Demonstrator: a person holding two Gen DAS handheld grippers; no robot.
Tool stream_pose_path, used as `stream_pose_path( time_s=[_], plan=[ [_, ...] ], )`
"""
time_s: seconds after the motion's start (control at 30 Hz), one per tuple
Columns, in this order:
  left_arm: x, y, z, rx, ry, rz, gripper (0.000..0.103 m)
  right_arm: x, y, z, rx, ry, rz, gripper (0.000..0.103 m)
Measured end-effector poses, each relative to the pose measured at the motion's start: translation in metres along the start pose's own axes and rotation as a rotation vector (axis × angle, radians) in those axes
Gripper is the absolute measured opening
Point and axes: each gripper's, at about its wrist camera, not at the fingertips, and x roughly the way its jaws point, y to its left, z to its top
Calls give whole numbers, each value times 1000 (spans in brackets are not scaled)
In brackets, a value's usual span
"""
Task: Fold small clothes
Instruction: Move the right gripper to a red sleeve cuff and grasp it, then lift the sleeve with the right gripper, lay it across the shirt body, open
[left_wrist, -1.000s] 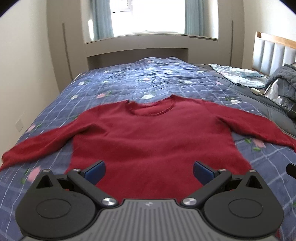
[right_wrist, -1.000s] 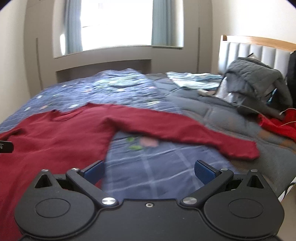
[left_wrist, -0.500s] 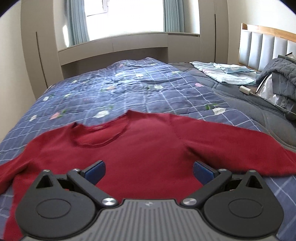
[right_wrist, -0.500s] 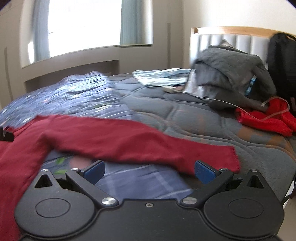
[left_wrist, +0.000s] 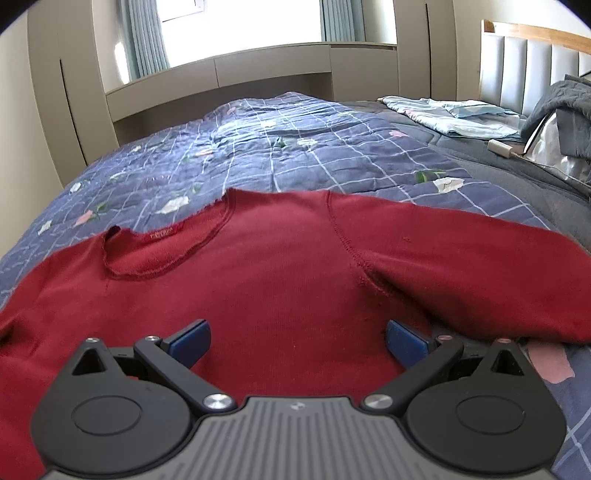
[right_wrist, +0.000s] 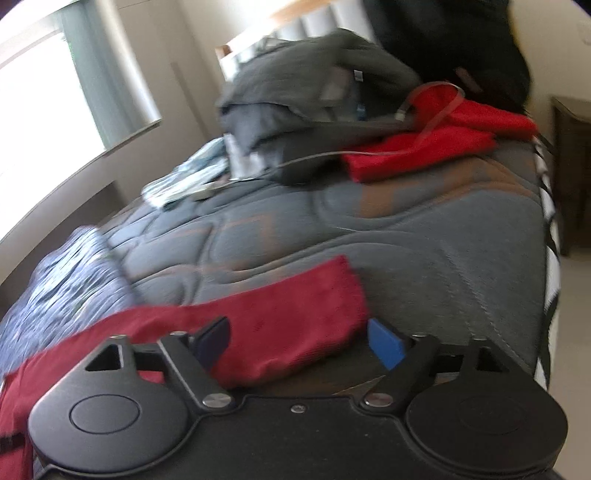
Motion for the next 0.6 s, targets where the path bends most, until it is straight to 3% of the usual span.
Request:
stream_pose_path(
  time_s=[0.2,0.37,0.4,0.6],
  plan=[
    [-3,6,6,-8,15,3,103,11,-7,0,60,41,-87,57],
    [-15,27,23,-24,52,91,103,20,-9,5,83,44,-134,13],
    [-19,36,27,-48,59,85,103,21,-9,7,82,41,-137,8],
    [-47,102,46,-208,81,-34,103,12,16,33,19,-22,-58,6]
  ],
)
